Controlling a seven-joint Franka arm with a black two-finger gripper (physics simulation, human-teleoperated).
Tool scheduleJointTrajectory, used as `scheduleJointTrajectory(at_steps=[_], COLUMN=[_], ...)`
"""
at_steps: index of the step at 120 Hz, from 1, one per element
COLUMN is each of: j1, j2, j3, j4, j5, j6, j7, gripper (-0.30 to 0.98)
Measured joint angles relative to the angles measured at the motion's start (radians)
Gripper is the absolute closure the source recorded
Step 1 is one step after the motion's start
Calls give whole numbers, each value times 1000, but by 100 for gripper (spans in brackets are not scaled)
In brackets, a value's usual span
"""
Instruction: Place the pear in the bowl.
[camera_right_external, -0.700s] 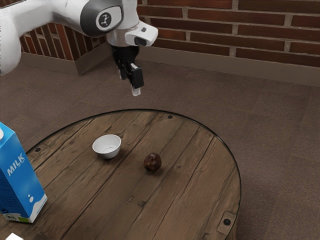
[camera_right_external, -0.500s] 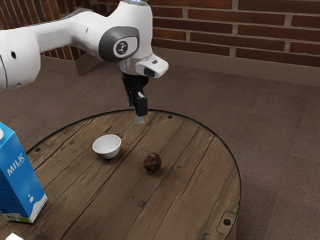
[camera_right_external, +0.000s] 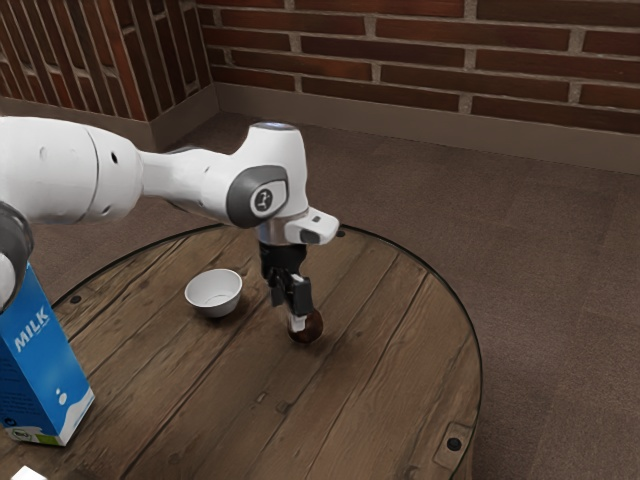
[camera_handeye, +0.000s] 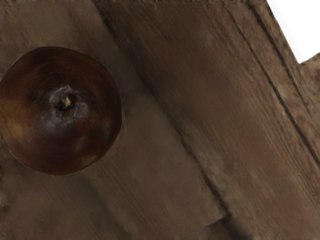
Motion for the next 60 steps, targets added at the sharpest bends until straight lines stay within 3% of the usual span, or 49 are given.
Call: scheduleJointTrajectory(at_steps=[36, 60], j1=[35, 53], j2=[127, 176], j3=[1, 1], j4=[27, 44], j5=[-70, -93], j6=[195, 259], j7=[-76, -108], gripper=[1, 14])
